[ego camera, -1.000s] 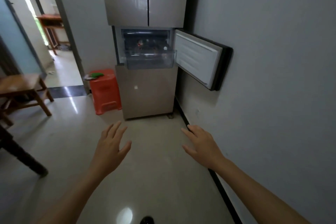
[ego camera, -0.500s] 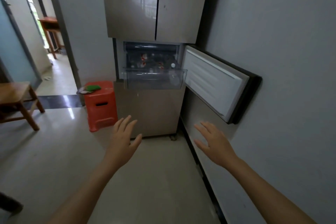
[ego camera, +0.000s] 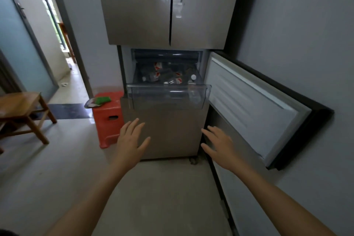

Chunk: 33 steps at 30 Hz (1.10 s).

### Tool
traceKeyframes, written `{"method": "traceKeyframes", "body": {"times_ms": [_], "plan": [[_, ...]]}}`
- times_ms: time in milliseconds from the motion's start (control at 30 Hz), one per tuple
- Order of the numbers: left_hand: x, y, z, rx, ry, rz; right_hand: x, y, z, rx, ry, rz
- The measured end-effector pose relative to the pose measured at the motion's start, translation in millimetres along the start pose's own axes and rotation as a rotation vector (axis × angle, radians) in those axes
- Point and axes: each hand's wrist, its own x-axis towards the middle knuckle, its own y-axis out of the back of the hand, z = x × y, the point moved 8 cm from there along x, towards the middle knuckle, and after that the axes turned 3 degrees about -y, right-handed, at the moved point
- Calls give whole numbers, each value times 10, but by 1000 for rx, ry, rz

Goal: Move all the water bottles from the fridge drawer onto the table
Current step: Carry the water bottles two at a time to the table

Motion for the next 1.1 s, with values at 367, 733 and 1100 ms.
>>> {"method": "traceKeyframes", "body": {"times_ms": [367,733,1100], "plan": [[977,-409,-423,74,118,10,1524,-174,201,-7,131,-101],[2296,-749,-1112,26,51,-41,2957,-438,81,-24,77,-107],[3274,-1172,-1403,130,-140,-175,3647,-656,268,-68,-99,-151]]}}
